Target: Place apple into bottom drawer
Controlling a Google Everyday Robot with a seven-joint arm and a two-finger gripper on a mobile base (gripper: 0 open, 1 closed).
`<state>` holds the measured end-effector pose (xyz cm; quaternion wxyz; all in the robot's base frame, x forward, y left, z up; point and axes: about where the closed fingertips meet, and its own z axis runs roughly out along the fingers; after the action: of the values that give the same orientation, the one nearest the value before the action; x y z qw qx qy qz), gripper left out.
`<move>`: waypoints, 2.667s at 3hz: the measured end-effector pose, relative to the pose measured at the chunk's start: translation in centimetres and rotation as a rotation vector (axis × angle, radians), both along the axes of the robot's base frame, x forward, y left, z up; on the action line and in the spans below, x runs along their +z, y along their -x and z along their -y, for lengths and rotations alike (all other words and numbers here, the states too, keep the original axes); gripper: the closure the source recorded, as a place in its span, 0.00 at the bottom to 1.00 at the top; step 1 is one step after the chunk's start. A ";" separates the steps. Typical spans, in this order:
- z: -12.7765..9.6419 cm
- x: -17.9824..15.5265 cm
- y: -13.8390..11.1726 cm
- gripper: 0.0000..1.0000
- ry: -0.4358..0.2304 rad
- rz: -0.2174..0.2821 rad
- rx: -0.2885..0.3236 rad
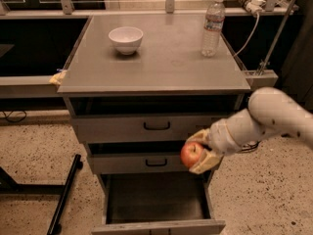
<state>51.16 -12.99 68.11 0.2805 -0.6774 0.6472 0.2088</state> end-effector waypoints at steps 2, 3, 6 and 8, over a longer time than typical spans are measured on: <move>-0.5 -17.1 -4.2 1.00 -0.128 0.123 0.016; -0.5 -25.7 -5.4 1.00 -0.160 0.077 0.016; 0.6 -35.6 -4.8 1.00 -0.180 0.073 0.061; 3.0 -44.2 -6.7 1.00 -0.203 0.094 0.028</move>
Offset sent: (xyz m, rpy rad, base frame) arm 0.0482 0.0217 -0.4031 0.3114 0.0413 0.0010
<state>57.88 -16.03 23.88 0.3746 -0.6636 0.5993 0.2453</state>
